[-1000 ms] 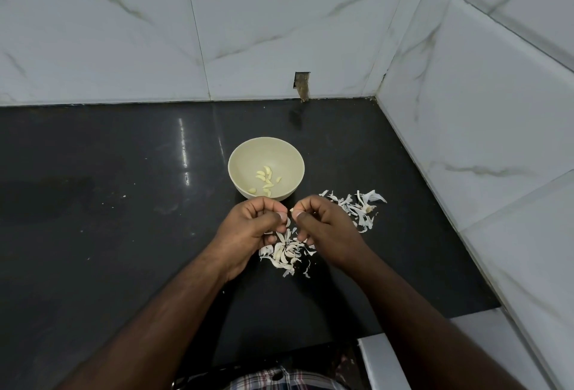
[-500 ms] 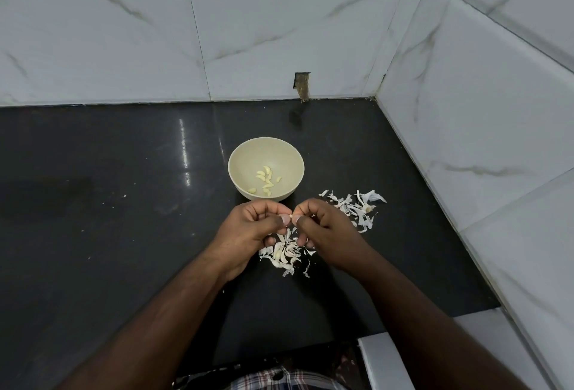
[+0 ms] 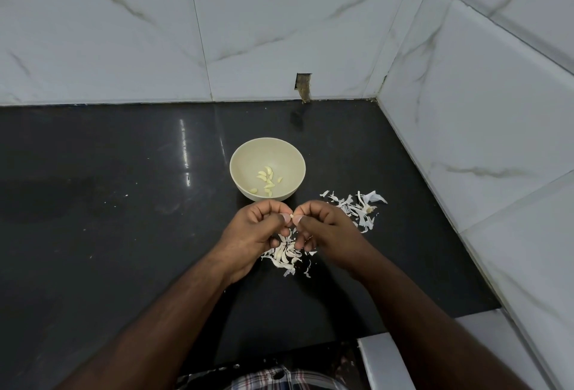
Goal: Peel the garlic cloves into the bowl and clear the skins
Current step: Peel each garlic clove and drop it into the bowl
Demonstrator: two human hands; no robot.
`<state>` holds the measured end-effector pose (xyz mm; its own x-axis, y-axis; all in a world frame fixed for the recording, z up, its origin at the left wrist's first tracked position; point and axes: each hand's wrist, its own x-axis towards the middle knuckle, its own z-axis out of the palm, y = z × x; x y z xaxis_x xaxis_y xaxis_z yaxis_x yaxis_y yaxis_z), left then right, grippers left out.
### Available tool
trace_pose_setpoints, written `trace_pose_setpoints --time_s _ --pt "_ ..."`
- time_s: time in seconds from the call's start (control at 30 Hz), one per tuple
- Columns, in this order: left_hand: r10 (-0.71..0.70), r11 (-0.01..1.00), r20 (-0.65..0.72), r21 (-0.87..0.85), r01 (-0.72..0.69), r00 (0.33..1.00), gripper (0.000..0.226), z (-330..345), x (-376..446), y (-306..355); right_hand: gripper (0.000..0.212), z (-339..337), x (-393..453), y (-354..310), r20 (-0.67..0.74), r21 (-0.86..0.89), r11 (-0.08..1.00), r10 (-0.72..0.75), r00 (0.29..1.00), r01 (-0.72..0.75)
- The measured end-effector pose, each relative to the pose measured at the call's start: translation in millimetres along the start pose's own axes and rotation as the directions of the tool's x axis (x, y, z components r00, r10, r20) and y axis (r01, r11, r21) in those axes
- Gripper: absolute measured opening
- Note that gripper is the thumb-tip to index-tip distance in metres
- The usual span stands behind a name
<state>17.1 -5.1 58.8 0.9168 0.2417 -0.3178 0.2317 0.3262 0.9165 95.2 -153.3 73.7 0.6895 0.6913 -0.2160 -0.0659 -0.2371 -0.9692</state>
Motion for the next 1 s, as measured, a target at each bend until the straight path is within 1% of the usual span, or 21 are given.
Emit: trace_pose_setpoints --time_s 0.07,0.13,0.2,0.3,0.4,0.47,0.53,0.63,0.7,0.73,0.8,0.87,0.93,1.0 --pt "0.022 0.999 -0.023 0.043 -0.021 1.000 0.013 0.8 1.1 -0.7 0.013 1.6 0.7 0.8 -0.058 -0.061 0.998 0.007 0.998 -0.010" --pt "0.040 0.995 -0.059 0.092 -0.035 0.997 0.010 1.6 2.2 -1.5 0.013 4.0 2.1 4.4 -0.155 -0.202 0.979 -0.006 0.988 -0.026" --pt "0.048 0.992 -0.084 0.122 -0.038 0.995 0.009 2.5 3.2 -2.5 0.013 6.1 3.6 6.8 -0.225 -0.333 0.943 -0.051 0.973 -0.027" --pt "0.026 0.994 -0.085 0.104 -0.017 0.996 0.007 2.3 3.8 -3.9 0.011 7.6 3.7 7.9 -0.234 -0.512 0.859 -0.155 0.960 0.014" --pt "0.002 0.999 -0.066 0.049 0.001 0.998 0.005 1.7 3.2 -3.2 0.010 7.6 0.9 6.0 -0.213 -0.589 0.805 -0.242 0.947 0.073" --pt "-0.004 1.000 -0.049 0.008 0.005 0.999 0.006 1.0 2.6 -2.4 0.009 8.0 -0.1 5.7 -0.195 -0.570 0.815 -0.252 0.948 0.099" --pt "-0.013 0.999 -0.016 -0.044 0.013 1.000 0.006 -1.0 1.8 -2.2 0.011 8.0 0.8 5.6 -0.192 -0.495 0.864 -0.212 0.958 0.091" --pt "-0.022 0.992 0.048 -0.121 0.027 0.999 0.005 -4.1 1.0 -3.2 0.013 7.4 0.1 2.8 -0.158 -0.264 0.963 -0.106 0.982 0.062" --pt "-0.019 0.988 0.074 -0.153 0.030 0.997 0.010 -4.3 0.9 -4.0 0.012 6.7 -0.6 1.6 -0.114 -0.090 0.995 -0.058 0.992 0.048" --pt "-0.015 0.987 0.073 -0.158 0.026 0.997 0.011 -4.1 1.1 -4.4 0.012 6.3 -0.8 1.5 -0.104 -0.041 0.998 -0.046 0.993 0.042" --pt "-0.001 0.989 0.046 -0.147 0.007 0.999 0.012 -3.7 2.0 -6.0 0.012 6.6 -0.4 1.2 -0.122 -0.034 0.999 -0.035 0.992 0.031" --pt "0.024 0.996 0.010 -0.087 -0.023 1.000 0.014 -2.9 2.4 -7.2 0.013 7.4 0.5 1.5 -0.190 -0.084 0.996 -0.023 0.981 0.007" --pt "0.054 0.998 -0.027 -0.023 -0.055 0.998 0.012 -0.6 2.9 -7.7 0.013 8.3 1.6 3.0 -0.263 -0.174 0.985 -0.029 0.964 -0.018" --pt "0.075 0.997 -0.068 0.025 -0.074 0.995 0.009 1.0 3.2 -6.5 0.011 9.7 2.9 5.6 -0.295 -0.315 0.949 -0.074 0.953 -0.024"
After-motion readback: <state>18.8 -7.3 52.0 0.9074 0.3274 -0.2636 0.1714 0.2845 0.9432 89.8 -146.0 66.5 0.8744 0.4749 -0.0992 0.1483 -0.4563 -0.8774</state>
